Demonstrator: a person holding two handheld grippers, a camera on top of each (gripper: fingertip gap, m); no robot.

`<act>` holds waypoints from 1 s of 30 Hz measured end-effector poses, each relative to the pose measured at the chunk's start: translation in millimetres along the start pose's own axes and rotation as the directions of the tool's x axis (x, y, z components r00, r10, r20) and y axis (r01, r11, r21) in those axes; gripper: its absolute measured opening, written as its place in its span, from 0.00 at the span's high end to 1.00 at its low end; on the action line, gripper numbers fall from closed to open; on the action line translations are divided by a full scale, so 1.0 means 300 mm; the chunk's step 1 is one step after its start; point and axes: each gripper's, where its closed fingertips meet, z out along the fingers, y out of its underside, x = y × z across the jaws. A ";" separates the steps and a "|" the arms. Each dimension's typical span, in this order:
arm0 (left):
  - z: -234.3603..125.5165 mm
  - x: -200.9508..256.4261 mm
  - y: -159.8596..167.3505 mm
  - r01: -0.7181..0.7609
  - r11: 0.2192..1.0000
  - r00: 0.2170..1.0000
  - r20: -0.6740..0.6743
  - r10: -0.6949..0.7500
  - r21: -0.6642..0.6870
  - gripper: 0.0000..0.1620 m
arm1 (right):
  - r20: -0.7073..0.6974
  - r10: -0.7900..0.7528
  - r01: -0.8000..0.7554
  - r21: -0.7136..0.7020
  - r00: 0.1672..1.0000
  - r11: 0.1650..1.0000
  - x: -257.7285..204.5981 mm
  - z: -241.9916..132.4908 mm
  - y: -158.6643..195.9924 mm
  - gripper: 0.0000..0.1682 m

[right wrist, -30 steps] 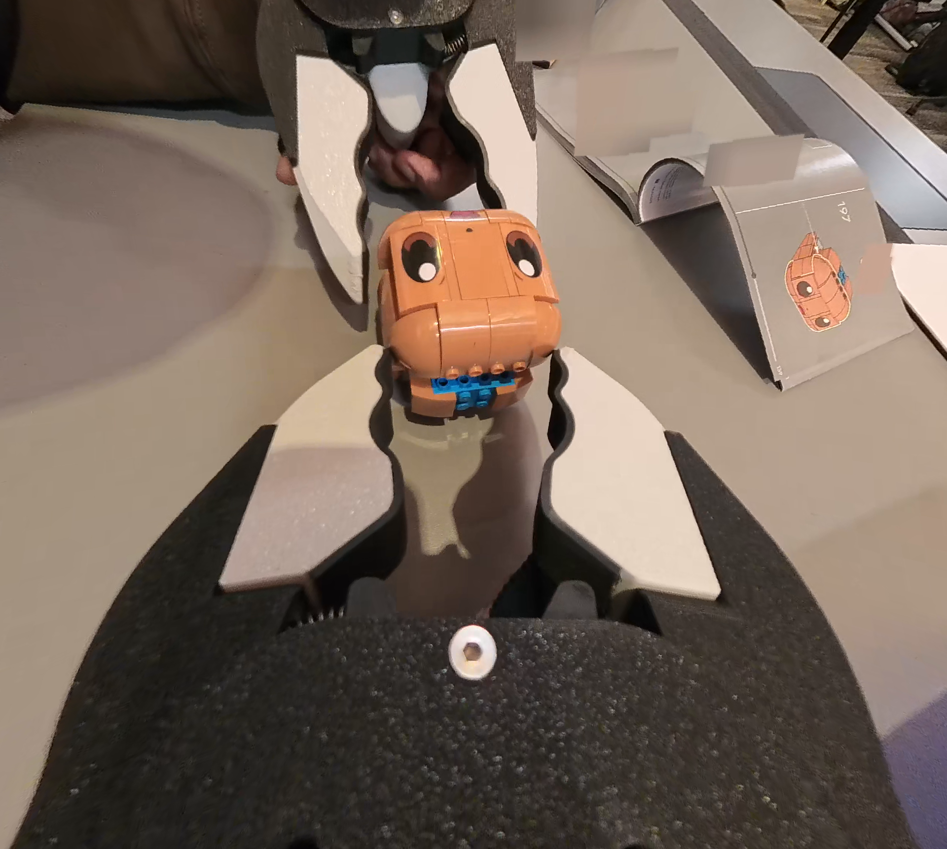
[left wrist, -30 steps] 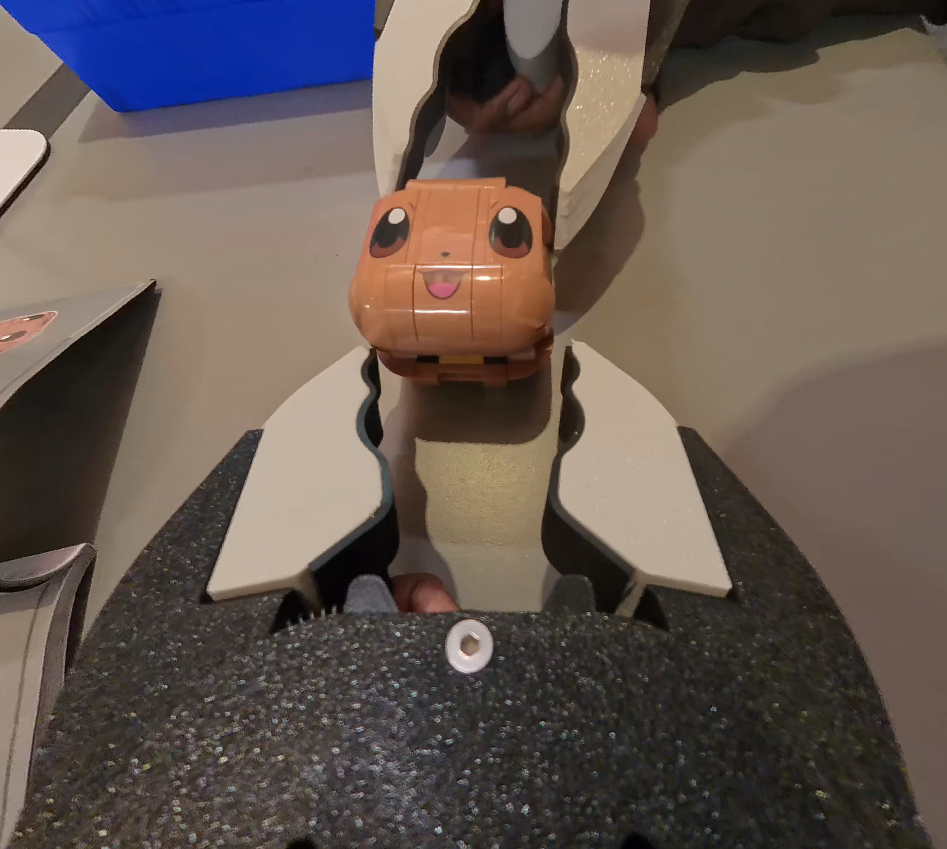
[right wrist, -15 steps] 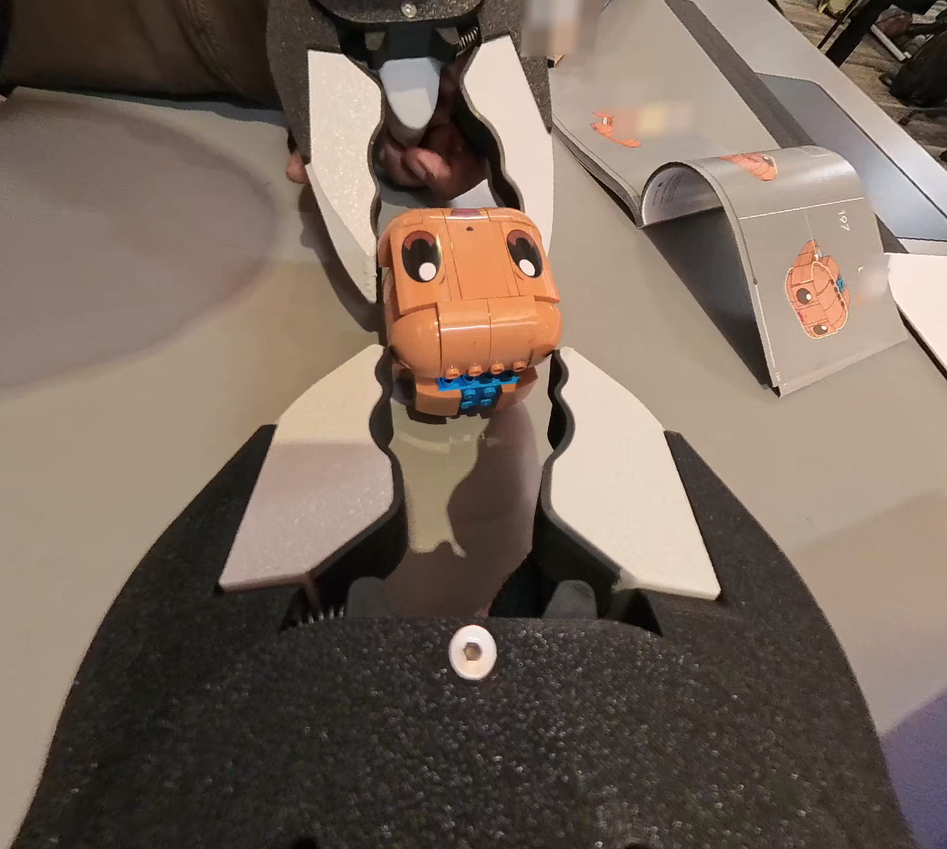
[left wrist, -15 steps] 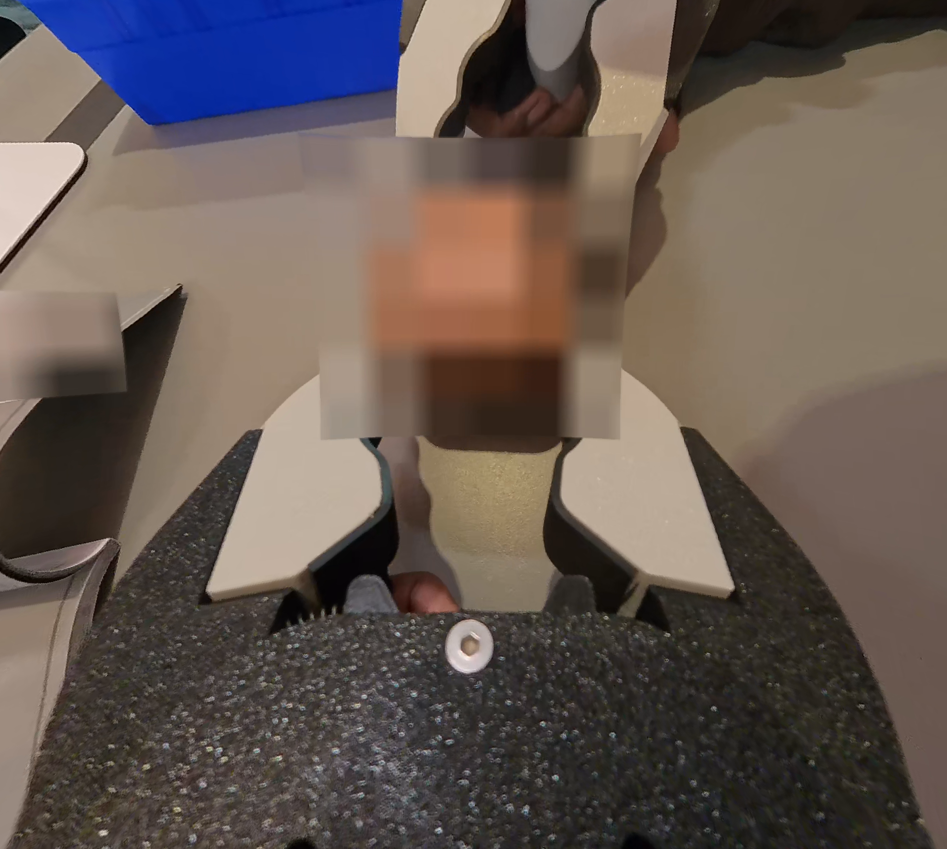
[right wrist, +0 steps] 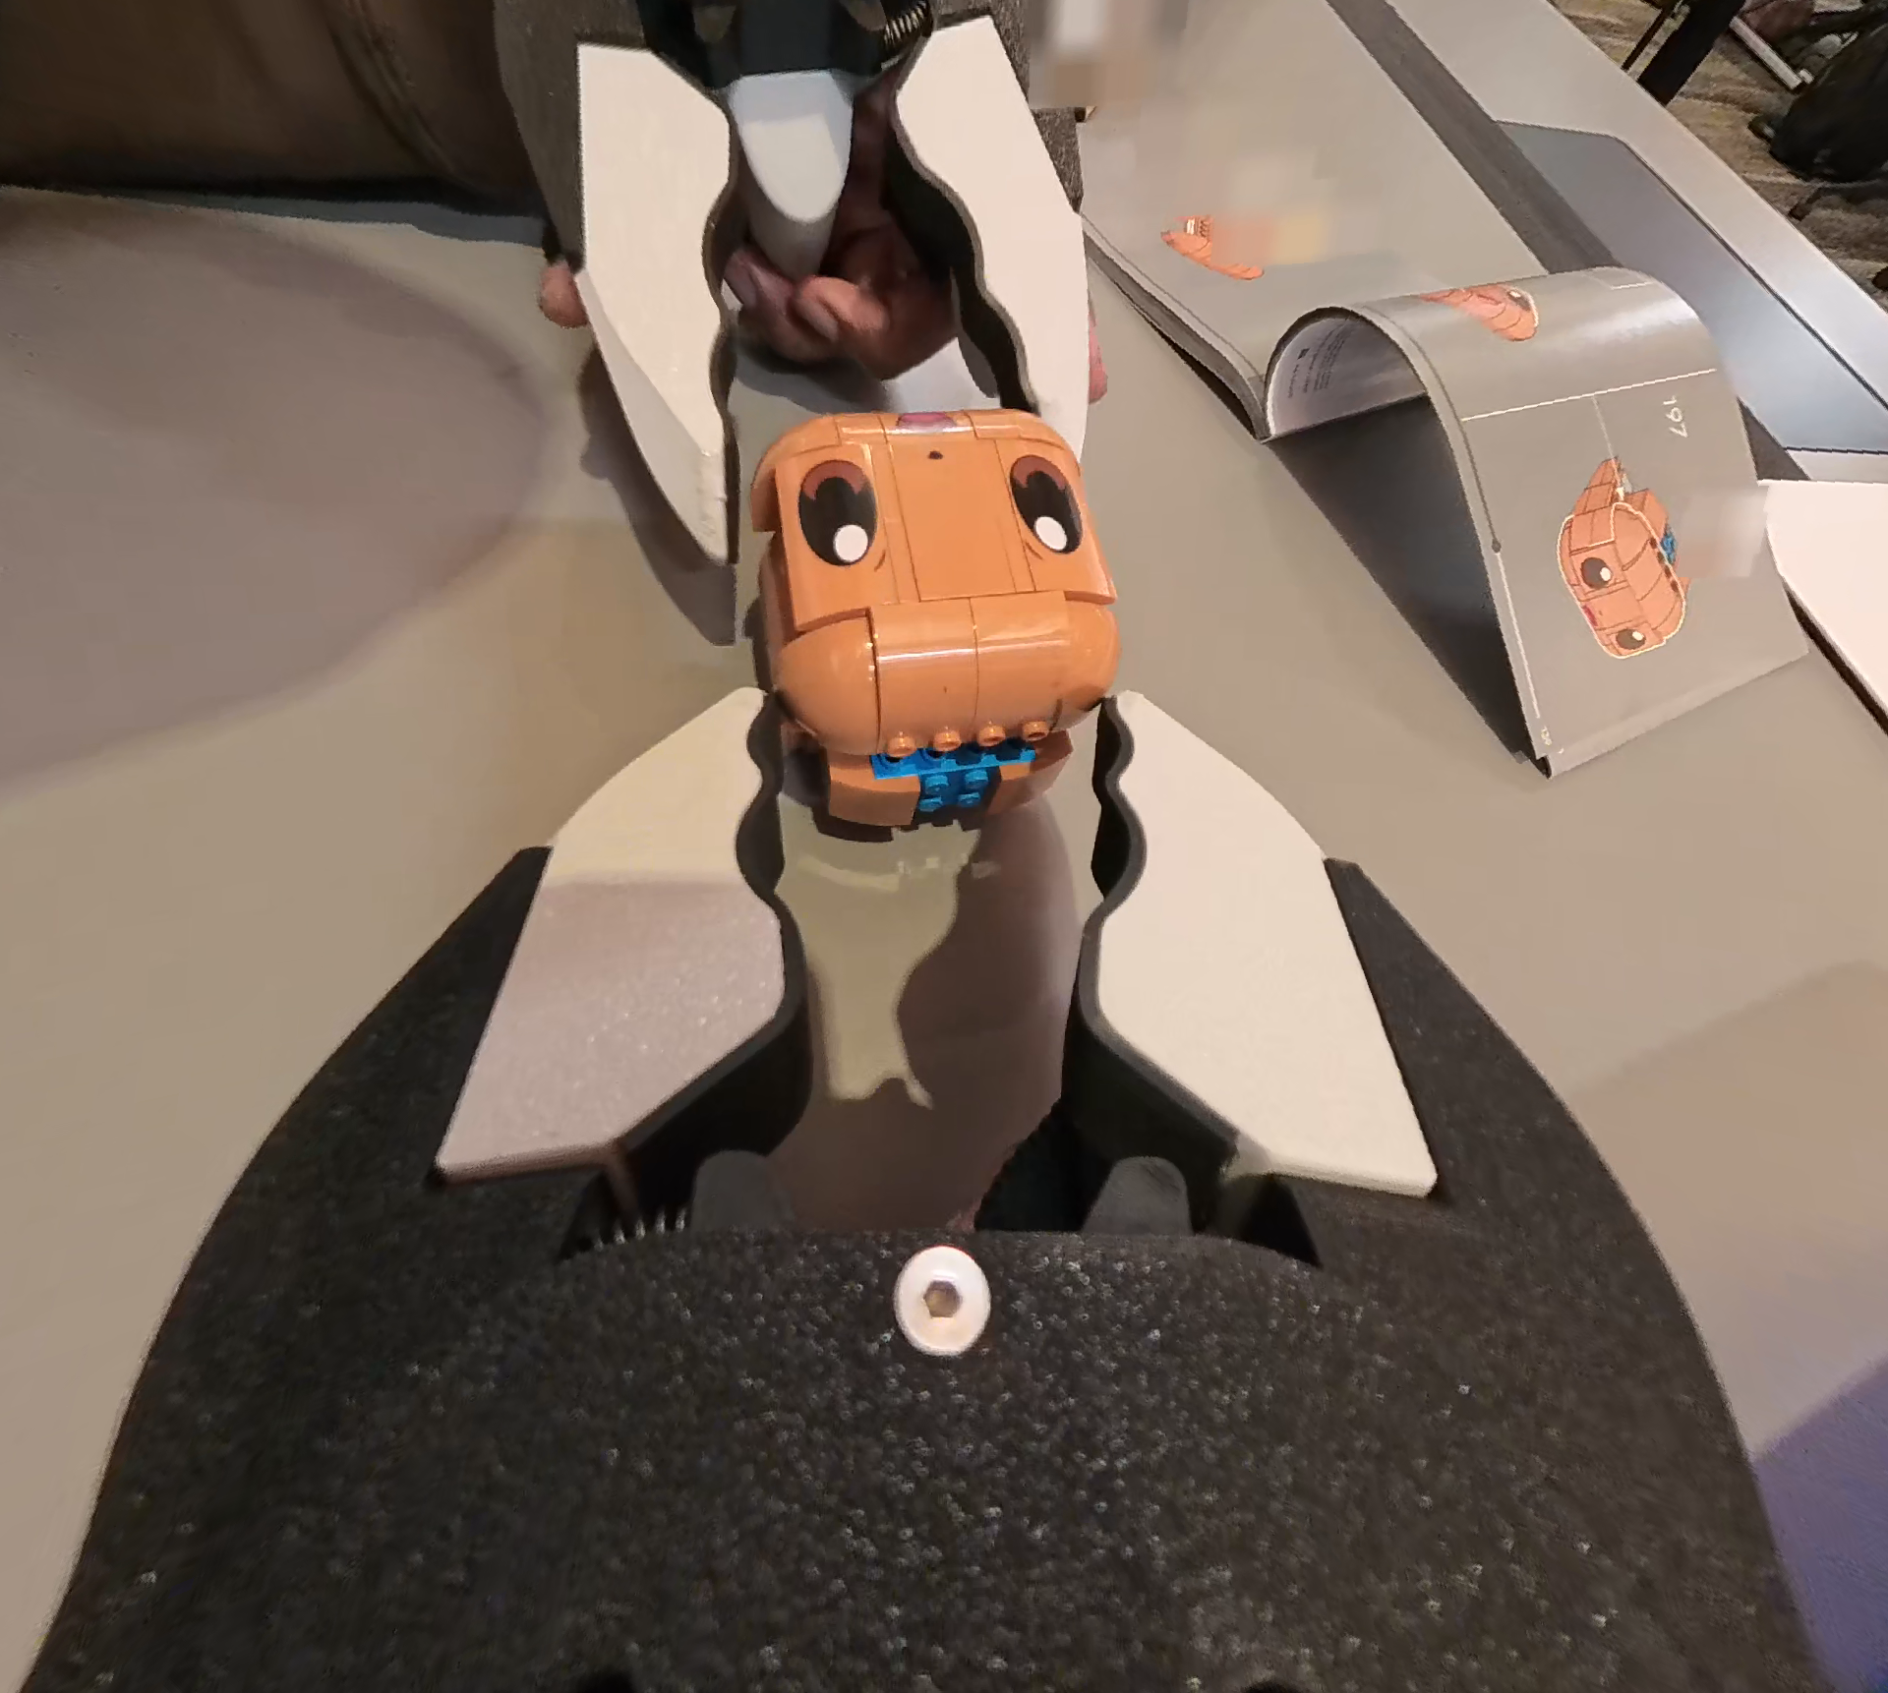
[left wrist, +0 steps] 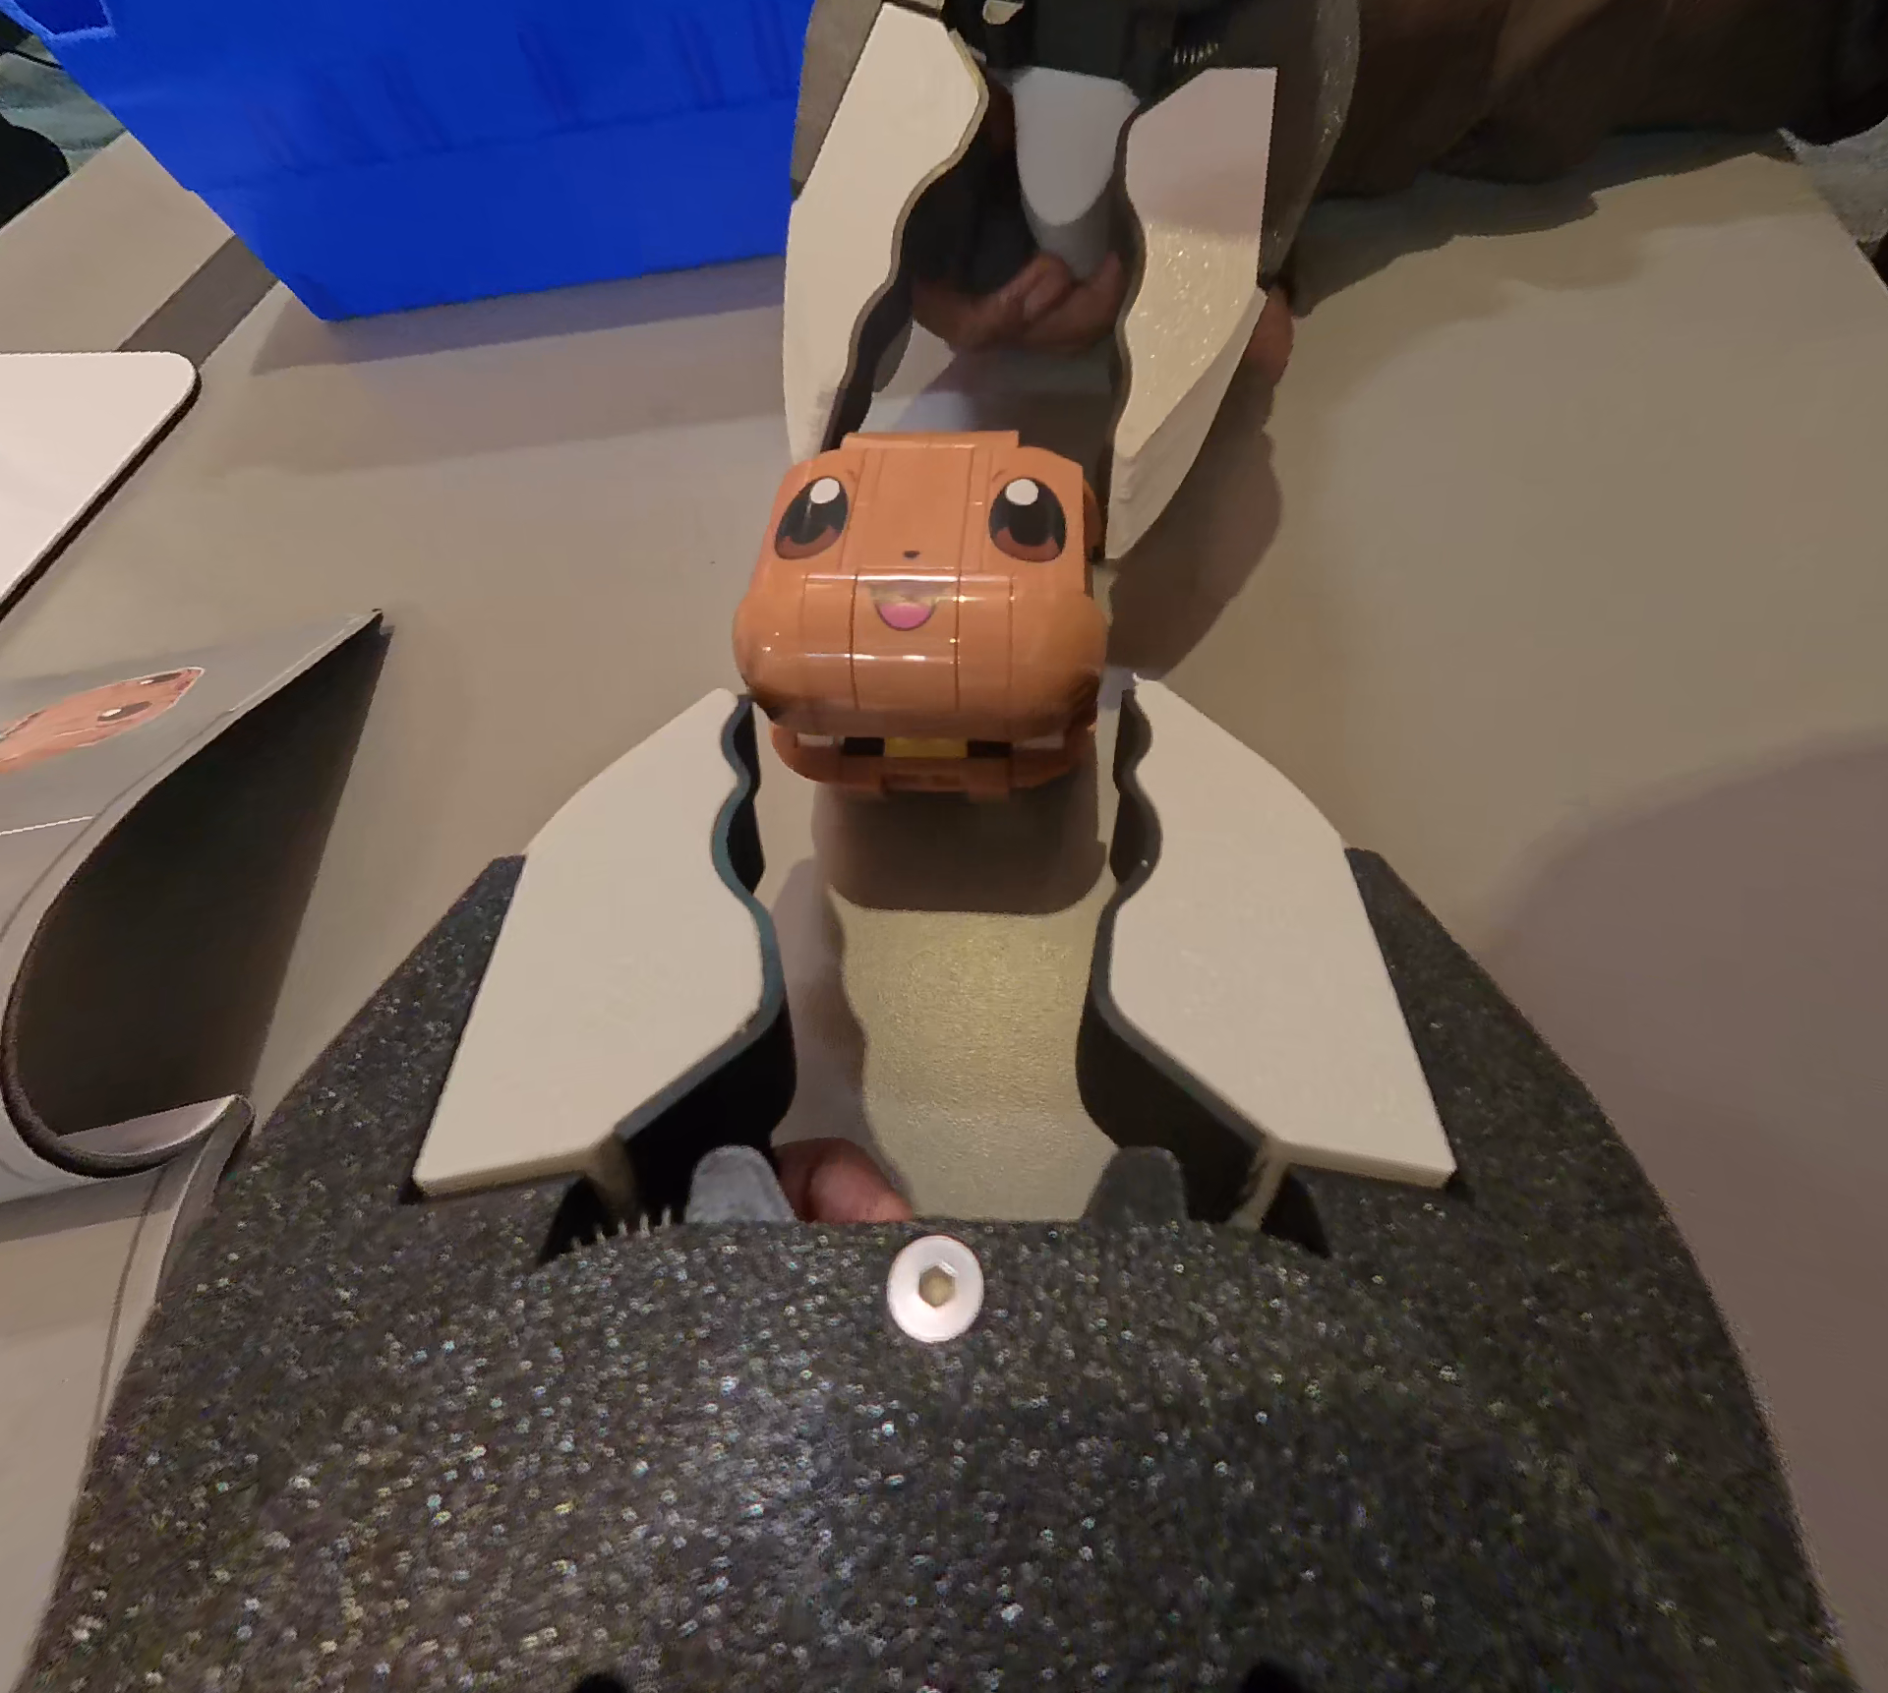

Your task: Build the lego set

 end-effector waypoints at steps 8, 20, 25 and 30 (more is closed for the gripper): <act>0.010 -0.019 0.029 0.033 0.998 0.999 0.025 -0.031 -0.057 0.57 | -0.008 0.035 -0.035 0.000 0.999 0.999 0.022 0.008 -0.003 0.66; 0.034 -0.044 0.066 0.082 0.986 0.995 0.069 -0.073 -0.144 0.59 | 0.019 0.078 -0.078 0.016 0.997 0.997 0.042 0.026 -0.017 0.66; 0.038 -0.050 0.070 0.092 0.984 0.994 0.079 -0.080 -0.151 0.59 | 0.023 0.085 -0.085 0.022 0.996 0.996 0.045 0.030 -0.022 0.65; 0.038 -0.052 0.071 0.092 0.984 0.993 0.084 -0.080 -0.153 0.59 | 0.048 0.087 -0.089 0.051 0.995 0.995 0.042 0.026 -0.036 0.63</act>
